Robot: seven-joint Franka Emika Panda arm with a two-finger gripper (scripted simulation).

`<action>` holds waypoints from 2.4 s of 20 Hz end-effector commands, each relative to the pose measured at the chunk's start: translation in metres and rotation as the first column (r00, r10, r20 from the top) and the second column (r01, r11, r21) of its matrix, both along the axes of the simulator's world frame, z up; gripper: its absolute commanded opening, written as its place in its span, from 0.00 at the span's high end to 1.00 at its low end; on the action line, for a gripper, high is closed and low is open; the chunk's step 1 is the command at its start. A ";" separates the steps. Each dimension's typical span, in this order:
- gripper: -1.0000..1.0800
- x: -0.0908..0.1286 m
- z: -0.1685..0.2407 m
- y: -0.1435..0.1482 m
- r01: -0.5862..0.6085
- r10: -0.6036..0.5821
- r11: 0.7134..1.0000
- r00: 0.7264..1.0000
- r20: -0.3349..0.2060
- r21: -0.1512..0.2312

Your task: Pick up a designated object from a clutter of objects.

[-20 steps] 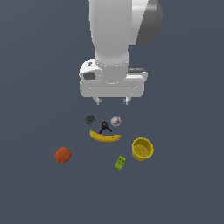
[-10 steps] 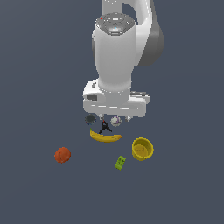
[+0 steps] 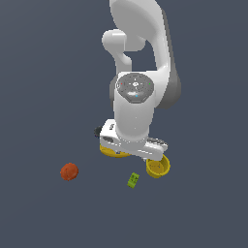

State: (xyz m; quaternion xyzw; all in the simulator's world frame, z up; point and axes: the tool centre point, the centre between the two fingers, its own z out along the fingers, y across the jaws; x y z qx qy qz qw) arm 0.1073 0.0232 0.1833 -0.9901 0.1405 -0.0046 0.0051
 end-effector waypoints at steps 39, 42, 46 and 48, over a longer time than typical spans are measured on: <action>0.04 0.041 -0.171 0.019 0.212 -0.212 0.977 0.977 -0.010 -0.009; 1.00 0.041 -0.171 0.019 0.212 -0.212 0.977 0.977 -0.010 -0.009; 1.00 0.041 -0.171 0.019 0.212 -0.212 0.977 0.977 -0.010 -0.009; 1.00 0.041 -0.171 0.019 0.212 -0.212 0.977 0.977 -0.010 -0.009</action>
